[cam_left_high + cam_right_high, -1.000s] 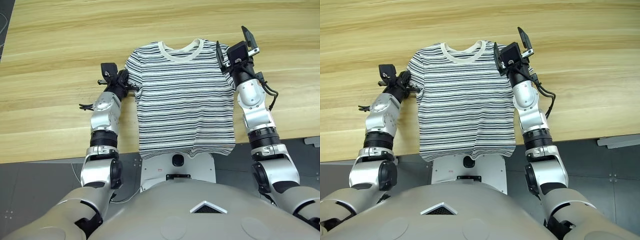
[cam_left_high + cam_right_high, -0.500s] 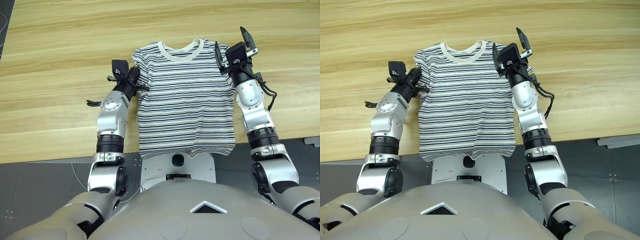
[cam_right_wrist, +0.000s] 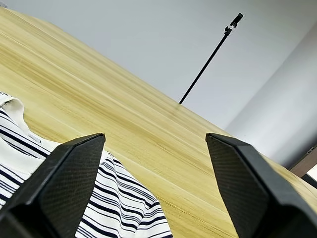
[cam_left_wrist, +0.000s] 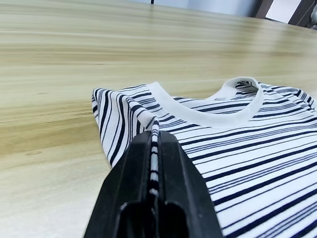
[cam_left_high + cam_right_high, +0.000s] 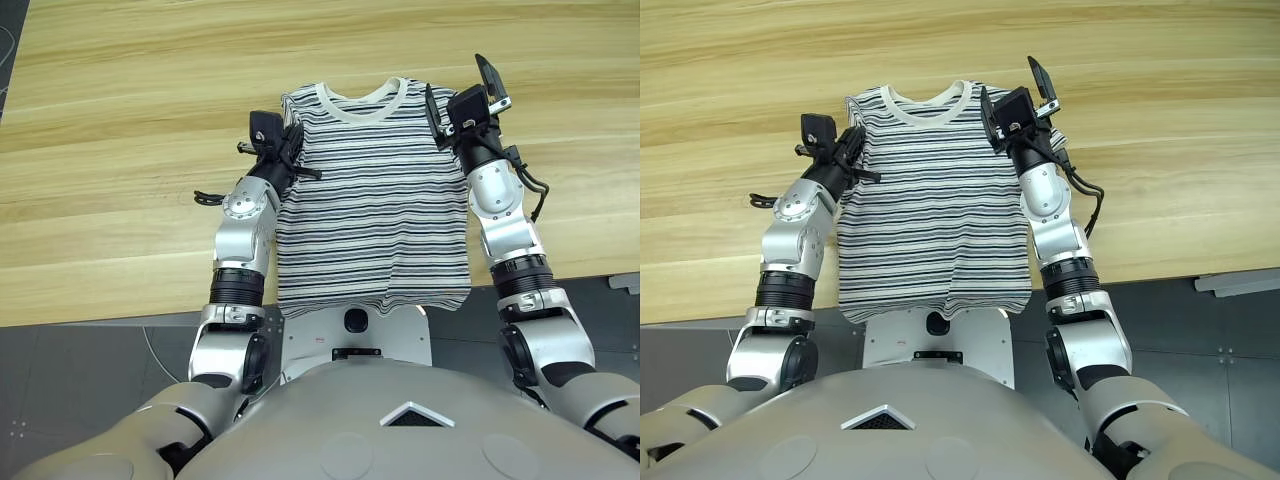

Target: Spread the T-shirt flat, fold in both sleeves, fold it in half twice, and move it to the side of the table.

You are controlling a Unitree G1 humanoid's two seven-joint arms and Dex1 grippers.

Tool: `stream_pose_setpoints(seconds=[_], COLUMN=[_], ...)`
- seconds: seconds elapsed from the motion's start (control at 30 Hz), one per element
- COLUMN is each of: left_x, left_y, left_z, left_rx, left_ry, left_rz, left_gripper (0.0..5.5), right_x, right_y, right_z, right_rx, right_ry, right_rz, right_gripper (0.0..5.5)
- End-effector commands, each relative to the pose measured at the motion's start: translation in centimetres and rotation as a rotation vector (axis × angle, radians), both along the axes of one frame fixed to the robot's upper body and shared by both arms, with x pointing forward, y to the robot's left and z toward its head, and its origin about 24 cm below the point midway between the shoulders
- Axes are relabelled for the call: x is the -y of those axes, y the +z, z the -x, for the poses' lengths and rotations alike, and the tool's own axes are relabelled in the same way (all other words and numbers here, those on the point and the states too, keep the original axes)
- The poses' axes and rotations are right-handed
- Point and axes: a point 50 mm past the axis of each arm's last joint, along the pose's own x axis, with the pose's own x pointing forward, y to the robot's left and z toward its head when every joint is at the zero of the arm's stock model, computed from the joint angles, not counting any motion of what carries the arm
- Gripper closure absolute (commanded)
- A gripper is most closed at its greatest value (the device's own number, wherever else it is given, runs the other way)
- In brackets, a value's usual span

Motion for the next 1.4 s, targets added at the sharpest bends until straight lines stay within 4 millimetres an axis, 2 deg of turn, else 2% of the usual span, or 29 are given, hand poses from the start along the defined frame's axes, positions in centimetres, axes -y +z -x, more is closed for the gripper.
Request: stream_pose_setpoints(seconds=[0.03, 0.13, 0.3, 0.53, 0.67, 0.87, 1.0, 1.1, 1.23, 1.4], left_x=[0.4, 0.6, 1.2, 2.6, 3.2, 3.6, 3.9, 2.1, 0.2, -0.7], left_y=[-1.0, -1.5, -1.7, 0.7, 2.3, 3.0, 5.5, 8.1, 10.1, 10.1], left_z=[-0.1, 0.0, 0.3, 0.4, 0.4, 1.2, 2.0, 2.0, 2.1, 2.2], left_rx=[-0.06, -0.08, -0.088, -0.012, 0.023, 0.017, 0.106, 0.224, 0.309, 0.309], left_ry=[-0.013, -0.036, -0.071, -0.152, -0.193, -0.214, -0.229, -0.164, -0.102, -0.058], left_rz=[-0.013, -0.018, -0.011, 0.044, 0.08, 0.136, 0.253, 0.263, 0.242, 0.22], left_gripper=[5.39, 5.39, 4.67, 3.65, 3.65, 3.65, 3.65, 3.65, 3.65, 3.65], right_x=[-0.5, -0.5, -0.5, -0.2, 0.2, 2.0, 3.4, 5.1, 5.9, 6.8], right_y=[0.4, 0.4, 0.3, 0.1, -0.1, -0.9, -1.5, -2.9, -4.1, -4.9], right_z=[-0.2, -0.2, -0.1, -0.2, -0.4, -2.3, -3.6, -4.0, -3.8, -3.2], right_rx=[0.019, 0.019, 0.016, 0.008, -0.029, -0.202, -0.311, -0.429, -0.513, -0.524], right_ry=[0.014, 0.014, 0.011, -0.006, -0.038, -0.149, -0.199, -0.282, -0.341, -0.406], right_rz=[-0.005, -0.006, -0.007, -0.009, -0.048, -0.202, -0.287, -0.36, -0.41, -0.462], right_gripper=[1.73, 1.73, 1.73, 1.73, 1.73, 1.73, 1.73, 1.73, 1.73, 1.73])
